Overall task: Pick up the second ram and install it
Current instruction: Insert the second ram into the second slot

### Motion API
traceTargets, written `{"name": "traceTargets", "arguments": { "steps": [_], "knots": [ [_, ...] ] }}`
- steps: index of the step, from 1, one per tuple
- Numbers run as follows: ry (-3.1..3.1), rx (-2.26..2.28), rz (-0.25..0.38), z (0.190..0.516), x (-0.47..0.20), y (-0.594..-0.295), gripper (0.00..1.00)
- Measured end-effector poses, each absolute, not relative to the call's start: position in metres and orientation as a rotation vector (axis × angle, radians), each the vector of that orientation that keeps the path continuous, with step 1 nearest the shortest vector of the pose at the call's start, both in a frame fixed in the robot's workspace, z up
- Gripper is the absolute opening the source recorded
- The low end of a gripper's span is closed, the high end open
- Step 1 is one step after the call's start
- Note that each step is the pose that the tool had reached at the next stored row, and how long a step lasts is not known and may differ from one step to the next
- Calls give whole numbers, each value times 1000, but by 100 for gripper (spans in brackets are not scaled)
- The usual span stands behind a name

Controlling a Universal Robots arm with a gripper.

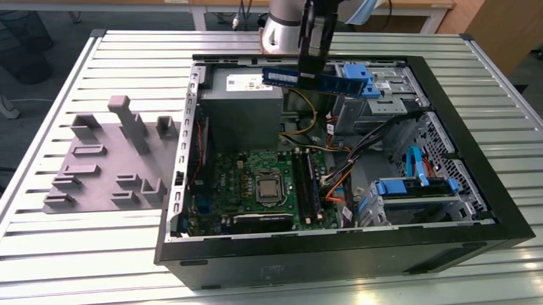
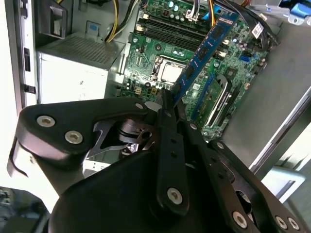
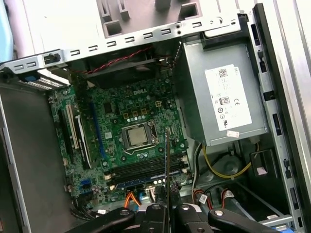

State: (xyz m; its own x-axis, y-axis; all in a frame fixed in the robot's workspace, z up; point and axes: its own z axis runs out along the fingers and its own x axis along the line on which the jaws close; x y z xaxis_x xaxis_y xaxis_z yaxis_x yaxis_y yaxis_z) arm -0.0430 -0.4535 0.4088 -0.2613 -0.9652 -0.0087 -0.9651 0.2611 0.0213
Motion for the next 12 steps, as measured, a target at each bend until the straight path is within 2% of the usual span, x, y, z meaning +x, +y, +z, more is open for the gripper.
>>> {"name": "traceTargets", "arguments": {
  "steps": [12],
  "knots": [
    [-2614, 1734, -35, 408, -43, -454, 14]
  ]
}}
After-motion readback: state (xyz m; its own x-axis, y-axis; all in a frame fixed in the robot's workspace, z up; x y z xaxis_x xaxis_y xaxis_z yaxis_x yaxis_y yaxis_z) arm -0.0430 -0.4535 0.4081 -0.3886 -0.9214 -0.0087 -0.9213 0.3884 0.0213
